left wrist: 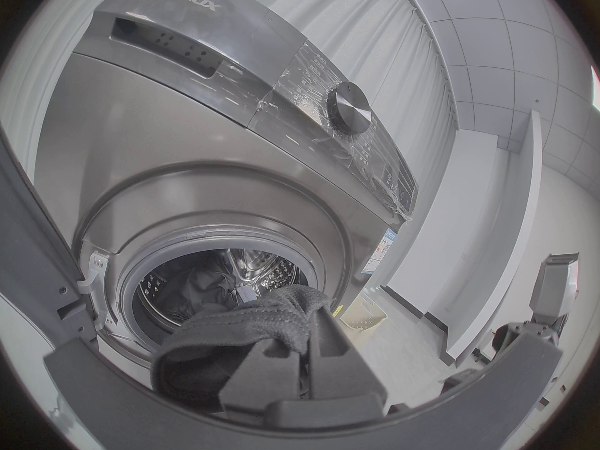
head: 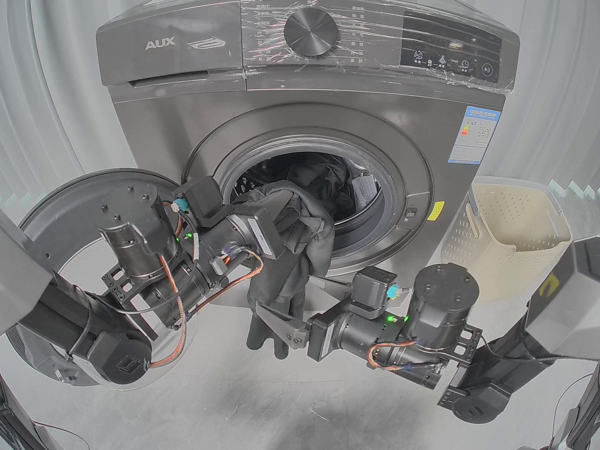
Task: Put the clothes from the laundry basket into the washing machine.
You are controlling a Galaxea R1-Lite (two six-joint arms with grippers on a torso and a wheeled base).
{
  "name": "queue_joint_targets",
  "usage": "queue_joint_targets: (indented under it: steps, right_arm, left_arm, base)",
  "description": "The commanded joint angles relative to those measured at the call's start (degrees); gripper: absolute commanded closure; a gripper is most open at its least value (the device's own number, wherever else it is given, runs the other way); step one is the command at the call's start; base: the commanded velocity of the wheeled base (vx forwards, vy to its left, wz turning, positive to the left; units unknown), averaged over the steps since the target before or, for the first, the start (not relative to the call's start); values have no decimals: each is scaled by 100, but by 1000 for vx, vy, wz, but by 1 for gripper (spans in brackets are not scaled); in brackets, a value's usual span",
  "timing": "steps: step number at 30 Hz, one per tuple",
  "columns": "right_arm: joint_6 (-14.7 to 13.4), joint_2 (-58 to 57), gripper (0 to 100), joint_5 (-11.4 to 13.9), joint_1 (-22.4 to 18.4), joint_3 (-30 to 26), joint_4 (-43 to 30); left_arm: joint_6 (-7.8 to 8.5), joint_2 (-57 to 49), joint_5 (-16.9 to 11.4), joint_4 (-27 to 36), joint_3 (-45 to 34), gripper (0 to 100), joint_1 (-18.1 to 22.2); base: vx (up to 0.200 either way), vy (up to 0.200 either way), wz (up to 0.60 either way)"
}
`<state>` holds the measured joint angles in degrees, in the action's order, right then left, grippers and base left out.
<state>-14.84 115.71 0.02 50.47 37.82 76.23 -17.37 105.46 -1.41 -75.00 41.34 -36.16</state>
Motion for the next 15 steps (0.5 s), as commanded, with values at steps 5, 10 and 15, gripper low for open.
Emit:
queue_joint_targets:
  steps: [5,10,15]
  right_arm:
    - [-11,865,0,-20,-46,666,76]
    - [-11,1094,0,-29,-81,1061,32]
    - [-19,1313,0,-38,-134,1299,15]
  left_arm:
    - [6,-105,18,-33,-12,100,-32]
    - [6,-166,18,-24,-38,100,-76]
    - [6,-166,97,-33,-21,100,-84]
  base:
    - [0,0,0]
    - [0,0,0]
    - [0,0,0]
